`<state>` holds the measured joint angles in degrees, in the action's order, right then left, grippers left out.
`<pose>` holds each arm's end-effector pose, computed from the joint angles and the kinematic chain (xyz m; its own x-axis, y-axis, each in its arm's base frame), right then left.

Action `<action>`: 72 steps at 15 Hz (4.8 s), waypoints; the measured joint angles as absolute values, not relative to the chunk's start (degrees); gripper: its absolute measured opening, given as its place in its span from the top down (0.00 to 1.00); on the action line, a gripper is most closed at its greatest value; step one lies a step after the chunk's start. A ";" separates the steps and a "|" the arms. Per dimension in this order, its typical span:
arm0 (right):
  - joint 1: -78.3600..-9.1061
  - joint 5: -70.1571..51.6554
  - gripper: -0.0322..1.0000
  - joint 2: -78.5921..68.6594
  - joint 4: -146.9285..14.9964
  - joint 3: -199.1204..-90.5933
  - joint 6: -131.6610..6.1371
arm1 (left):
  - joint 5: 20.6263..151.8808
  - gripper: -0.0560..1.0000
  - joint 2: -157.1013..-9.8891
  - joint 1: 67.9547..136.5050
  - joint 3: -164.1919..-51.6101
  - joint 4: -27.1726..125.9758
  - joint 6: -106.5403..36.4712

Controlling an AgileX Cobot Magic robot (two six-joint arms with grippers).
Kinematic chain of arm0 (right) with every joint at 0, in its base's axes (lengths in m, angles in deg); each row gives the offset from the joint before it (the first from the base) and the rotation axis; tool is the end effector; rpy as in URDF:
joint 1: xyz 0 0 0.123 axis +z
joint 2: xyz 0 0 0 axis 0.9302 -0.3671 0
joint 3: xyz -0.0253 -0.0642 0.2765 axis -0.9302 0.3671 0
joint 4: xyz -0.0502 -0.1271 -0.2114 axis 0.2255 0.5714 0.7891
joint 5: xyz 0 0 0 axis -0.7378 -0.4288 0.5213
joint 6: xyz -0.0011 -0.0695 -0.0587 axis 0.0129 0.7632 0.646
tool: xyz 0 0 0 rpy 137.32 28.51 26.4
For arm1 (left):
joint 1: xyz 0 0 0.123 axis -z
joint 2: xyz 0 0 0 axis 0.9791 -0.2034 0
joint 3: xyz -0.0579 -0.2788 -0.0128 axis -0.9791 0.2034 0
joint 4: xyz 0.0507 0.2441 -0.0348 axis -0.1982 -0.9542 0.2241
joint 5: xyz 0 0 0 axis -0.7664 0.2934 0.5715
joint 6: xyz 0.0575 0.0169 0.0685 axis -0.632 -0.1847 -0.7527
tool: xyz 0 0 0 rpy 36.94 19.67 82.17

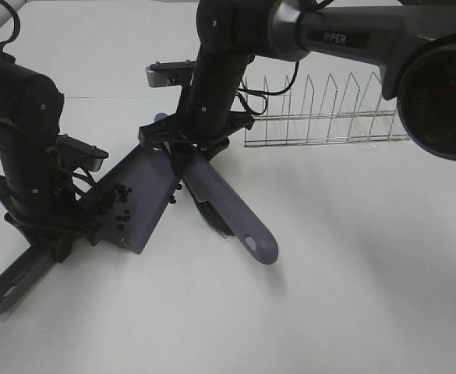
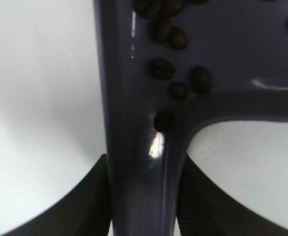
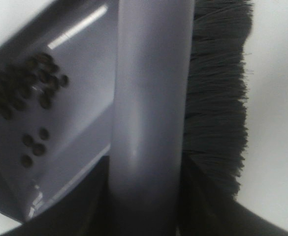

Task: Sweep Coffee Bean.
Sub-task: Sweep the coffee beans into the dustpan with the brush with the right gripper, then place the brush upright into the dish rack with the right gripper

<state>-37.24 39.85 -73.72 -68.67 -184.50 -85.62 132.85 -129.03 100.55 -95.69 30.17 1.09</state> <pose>0.4334 0.2794 0.1272 -0.8753 -0.4176 -0.2437 -0.4634 0.8686 0.1758 0.3246 -0.1254 0.0960 -0.9080 0.4020 0.1175 0.4117 0.9084 0.0732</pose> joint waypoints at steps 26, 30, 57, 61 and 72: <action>-40.85 51.71 0.62 -46.79 -51.14 -184.04 -90.84 | 132.05 0.63 -123.81 100.44 -95.29 34.76 7.05; -48.75 51.71 0.62 -42.21 -51.37 -180.43 -92.39 | 131.30 0.63 -120.60 100.27 -95.29 35.10 9.28; -57.12 40.77 0.62 -49.08 -47.64 -154.42 -105.91 | 132.79 0.63 -120.60 92.02 -95.29 45.36 0.69; -57.06 38.53 0.62 -49.20 -48.27 -154.42 -105.51 | 132.79 0.63 -120.60 92.02 -95.29 45.36 0.69; -57.23 34.58 0.62 -57.16 -42.54 -164.22 -105.62 | 132.85 0.63 -120.60 92.02 -95.29 45.36 0.69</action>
